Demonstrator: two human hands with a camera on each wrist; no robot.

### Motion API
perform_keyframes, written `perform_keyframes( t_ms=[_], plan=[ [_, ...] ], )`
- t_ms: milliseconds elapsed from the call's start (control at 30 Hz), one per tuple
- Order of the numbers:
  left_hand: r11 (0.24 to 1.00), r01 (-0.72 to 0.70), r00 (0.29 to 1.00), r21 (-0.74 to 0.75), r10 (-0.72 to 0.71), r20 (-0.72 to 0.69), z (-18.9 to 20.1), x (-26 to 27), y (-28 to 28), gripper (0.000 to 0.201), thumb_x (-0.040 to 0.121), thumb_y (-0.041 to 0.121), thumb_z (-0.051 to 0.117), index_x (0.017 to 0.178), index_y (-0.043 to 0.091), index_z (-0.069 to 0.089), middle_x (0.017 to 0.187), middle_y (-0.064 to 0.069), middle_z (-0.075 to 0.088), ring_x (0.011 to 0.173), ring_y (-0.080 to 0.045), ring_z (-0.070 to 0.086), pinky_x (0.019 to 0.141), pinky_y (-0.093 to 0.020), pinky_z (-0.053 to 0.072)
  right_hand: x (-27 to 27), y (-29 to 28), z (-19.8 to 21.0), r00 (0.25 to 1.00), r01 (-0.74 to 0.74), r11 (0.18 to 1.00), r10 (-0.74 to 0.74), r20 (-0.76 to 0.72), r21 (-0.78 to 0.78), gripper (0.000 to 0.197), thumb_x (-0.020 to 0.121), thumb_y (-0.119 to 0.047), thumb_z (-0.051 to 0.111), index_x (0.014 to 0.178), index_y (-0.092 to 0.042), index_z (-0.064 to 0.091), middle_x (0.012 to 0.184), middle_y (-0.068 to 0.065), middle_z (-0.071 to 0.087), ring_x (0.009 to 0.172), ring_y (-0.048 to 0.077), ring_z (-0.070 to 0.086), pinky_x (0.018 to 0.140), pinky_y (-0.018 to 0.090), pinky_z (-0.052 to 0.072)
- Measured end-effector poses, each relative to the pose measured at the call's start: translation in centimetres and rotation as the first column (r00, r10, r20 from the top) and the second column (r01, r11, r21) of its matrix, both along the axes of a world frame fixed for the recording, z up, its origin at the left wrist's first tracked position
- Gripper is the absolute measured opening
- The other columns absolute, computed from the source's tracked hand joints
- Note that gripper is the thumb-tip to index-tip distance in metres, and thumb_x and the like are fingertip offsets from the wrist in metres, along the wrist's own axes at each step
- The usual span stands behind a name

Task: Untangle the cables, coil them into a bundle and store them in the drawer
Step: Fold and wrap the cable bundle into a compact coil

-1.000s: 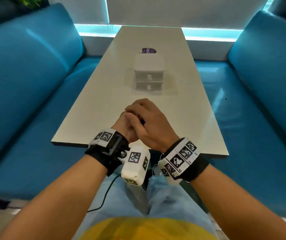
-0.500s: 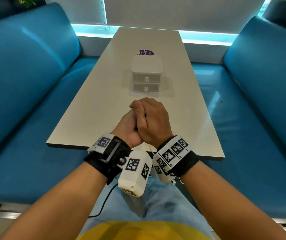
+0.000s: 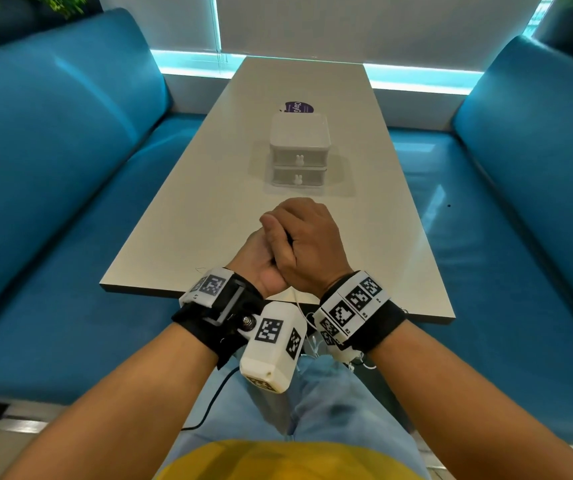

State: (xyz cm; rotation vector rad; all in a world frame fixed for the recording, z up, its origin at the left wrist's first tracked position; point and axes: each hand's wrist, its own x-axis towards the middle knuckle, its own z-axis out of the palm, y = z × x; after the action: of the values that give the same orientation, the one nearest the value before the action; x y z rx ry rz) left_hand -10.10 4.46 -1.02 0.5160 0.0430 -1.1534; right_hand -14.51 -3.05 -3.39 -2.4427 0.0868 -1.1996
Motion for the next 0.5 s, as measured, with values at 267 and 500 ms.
perform_keyframes(
  t_ms=[267,500],
  plan=[
    [0.996,0.058,0.994,0.065,-0.064,0.091,0.1,-0.1,-0.2,0.025,0.092,0.025,0.044,0.103,0.009,0.059,0.098,-0.008,0.065,0.093,-0.016,0.061,0.081,-0.024,0.054,0.5,-0.2,-0.3,0.991,0.107,0.994,-0.105,0.086,-0.023,0.042,0.096,-0.029,0.042,0.074,-0.013,0.073,0.074,0.000,0.069,0.077,0.023,0.062,0.075,0.040,0.045],
    [0.993,0.043,0.992,0.114,-0.055,0.112,-0.9,0.4,0.0,0.033,0.084,0.028,0.055,0.111,0.009,0.058,0.105,-0.009,0.065,0.098,-0.018,0.062,0.091,-0.029,0.050,0.5,-0.1,0.0,0.995,0.092,0.991,-0.096,-0.037,-0.099,0.046,0.097,-0.035,0.037,0.079,-0.013,0.073,0.077,0.002,0.068,0.078,0.024,0.060,0.073,0.039,0.045]
  ],
)
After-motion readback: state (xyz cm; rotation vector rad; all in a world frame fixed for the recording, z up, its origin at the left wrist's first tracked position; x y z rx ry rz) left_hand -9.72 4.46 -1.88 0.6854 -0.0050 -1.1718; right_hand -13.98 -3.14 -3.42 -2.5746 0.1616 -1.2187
